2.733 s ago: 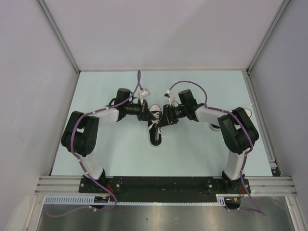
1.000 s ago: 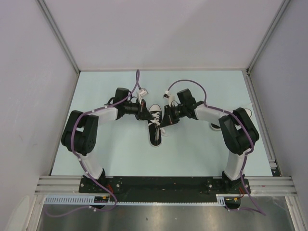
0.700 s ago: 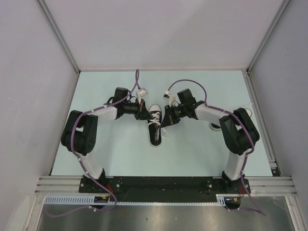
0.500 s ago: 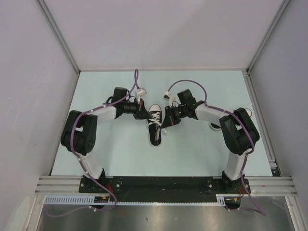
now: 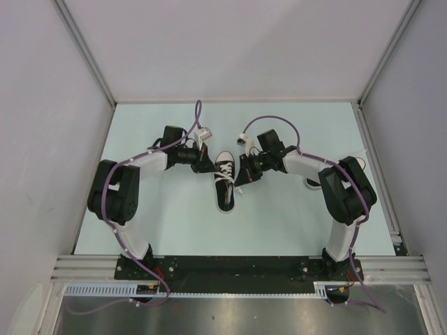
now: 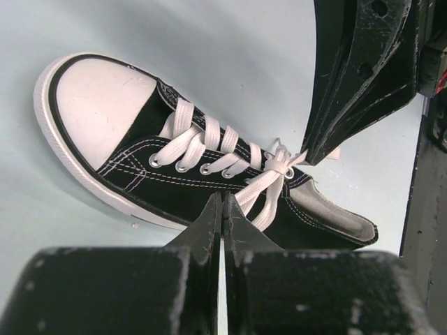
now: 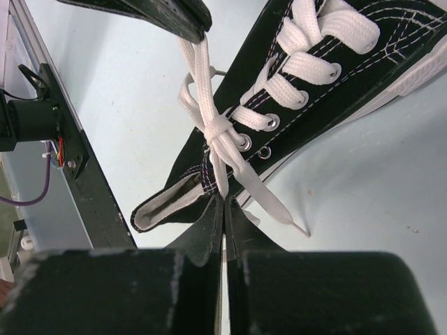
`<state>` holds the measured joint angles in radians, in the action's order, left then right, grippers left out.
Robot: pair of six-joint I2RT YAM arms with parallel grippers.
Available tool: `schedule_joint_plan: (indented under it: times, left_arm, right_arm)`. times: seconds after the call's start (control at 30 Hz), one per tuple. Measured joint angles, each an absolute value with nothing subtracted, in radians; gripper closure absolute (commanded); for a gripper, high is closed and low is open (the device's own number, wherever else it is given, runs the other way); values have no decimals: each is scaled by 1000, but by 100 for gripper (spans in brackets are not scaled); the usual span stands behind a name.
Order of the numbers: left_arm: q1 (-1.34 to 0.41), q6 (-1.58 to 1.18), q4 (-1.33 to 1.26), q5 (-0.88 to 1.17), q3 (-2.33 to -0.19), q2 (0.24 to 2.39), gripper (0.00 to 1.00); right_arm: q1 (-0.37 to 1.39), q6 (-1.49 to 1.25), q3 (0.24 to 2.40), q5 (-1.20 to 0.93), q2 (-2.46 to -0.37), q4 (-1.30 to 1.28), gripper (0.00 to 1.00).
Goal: Tie the shoes
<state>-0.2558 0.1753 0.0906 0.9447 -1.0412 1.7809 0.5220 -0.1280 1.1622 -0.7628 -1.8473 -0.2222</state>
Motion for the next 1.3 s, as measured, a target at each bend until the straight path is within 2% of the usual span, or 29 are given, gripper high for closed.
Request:
schedule_joint_plan:
  times: [0.9,0.93,0.97,1.0,1.03,1.07,1.13,1.2,1.23,1.3]
  left_arm:
    - [-226,263,203,937,-1080,1781,100]
    - [-225,264,205,937,-1082,1781,98]
    - [-224,265,205,938,-1084,1781,89]
    - [-224,266,205,939,-1085,1781,79]
    - [-223,266,205,939,-1085,1781,57]
    - [-223,264,204,938,-1085,1780,51]
    - [-218,244,190,934,-1084,1772,38]
    - [-213,208,167,925,-1081,1742,32]
    - [-212,188,155,915,-1080,1718,24]
    - [-211,156,133,894,-1081,1660,17]
  right_arm:
    - [533,-83,1170,-745,-1848,-230,100]
    - [534,-85,1170,-746,-1848,-228,100]
    - [535,-86,1170,-746,-1848,-224,86]
    - [536,-86,1170,-746,-1848,-223,77]
    - [537,-89,1174,-747,-1848,-225,67]
    - [537,-93,1179,-749,-1848,-230,52]
    - [534,-102,1190,-757,-1842,-236,42]
    - [529,-102,1200,-761,-1823,-243,27]
    - [524,-102,1207,-761,-1801,-250,22]
    - [509,-98,1222,-762,-1738,-265,12]
